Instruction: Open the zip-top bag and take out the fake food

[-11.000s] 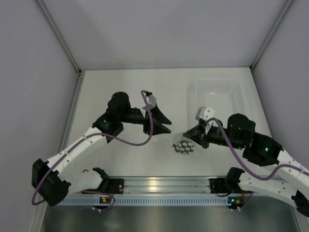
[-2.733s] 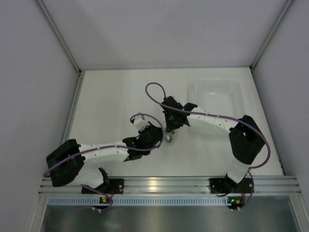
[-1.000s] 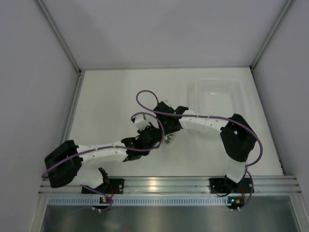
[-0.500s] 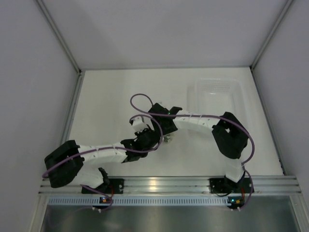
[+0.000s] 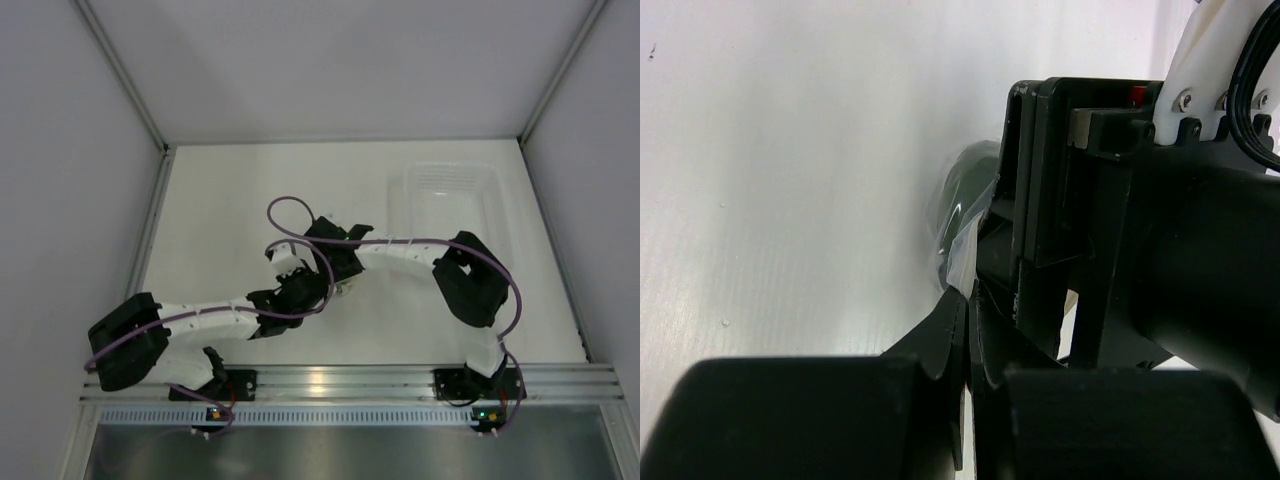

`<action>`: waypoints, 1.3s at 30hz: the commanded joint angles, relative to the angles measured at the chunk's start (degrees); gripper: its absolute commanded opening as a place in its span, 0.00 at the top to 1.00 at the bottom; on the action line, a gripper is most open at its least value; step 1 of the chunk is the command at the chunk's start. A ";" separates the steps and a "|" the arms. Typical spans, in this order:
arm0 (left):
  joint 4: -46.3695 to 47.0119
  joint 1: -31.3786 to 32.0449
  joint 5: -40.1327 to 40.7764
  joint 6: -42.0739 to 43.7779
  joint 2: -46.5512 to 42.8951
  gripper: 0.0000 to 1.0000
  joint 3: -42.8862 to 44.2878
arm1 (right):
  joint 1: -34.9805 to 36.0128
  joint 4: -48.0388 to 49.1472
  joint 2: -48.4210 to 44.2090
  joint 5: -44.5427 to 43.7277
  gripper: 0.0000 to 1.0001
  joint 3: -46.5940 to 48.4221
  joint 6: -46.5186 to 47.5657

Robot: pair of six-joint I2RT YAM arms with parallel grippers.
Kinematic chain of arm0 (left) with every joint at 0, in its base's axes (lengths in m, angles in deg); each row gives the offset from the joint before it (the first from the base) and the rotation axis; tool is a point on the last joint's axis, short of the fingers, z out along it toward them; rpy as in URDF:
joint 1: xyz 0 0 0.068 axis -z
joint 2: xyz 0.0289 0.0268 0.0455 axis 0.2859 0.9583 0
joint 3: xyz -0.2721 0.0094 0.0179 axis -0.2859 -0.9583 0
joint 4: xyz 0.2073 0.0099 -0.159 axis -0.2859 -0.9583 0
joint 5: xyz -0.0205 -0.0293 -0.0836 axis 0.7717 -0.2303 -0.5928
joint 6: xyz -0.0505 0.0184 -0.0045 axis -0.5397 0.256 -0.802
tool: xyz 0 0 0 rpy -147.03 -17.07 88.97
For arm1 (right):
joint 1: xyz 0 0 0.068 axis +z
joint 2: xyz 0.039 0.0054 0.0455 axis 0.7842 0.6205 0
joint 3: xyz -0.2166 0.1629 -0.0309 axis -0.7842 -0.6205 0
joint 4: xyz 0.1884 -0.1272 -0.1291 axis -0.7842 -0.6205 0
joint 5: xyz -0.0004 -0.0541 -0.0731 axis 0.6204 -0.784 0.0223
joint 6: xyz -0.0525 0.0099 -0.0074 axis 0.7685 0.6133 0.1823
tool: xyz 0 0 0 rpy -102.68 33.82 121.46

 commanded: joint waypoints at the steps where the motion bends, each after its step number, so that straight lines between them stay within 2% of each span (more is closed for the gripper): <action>1: 3.48 0.82 1.35 0.73 -2.67 1.00 1.13 | -0.90 -1.48 1.84 -6.21 0.76 -2.81 -0.77; 8: 5.32 0.99 -0.49 2.41 -2.14 1.00 2.01 | -0.54 -3.50 -2.65 -7.27 0.81 -1.32 -3.06; 14: 5.59 1.61 1.00 2.67 -2.84 1.00 2.36 | -0.46 -5.88 -5.99 -5.78 0.86 1.15 -4.73; 20: 4.71 1.52 6.00 0.39 -4.59 1.00 2.97 | 1.56 -10.10 -8.89 -7.26 0.93 3.43 -4.73; 23: -1.16 1.35 10.48 -0.49 -5.04 1.00 5.95 | 2.53 -10.98 -9.95 -6.92 0.95 1.94 -4.20; 29: -1.71 -3.58 7.77 0.56 -5.22 1.00 5.61 | 3.85 -9.85 -14.43 -8.58 0.98 -0.87 -5.43; 35: 7.07 -2.97 2.24 1.53 -7.50 1.00 0.60 | 3.59 -8.44 -14.26 -10.78 0.97 1.76 -6.31; 39: 10.15 3.51 10.02 4.51 -7.59 1.00 0.78 | 2.98 -8.17 -11.71 -8.24 0.97 6.31 -7.10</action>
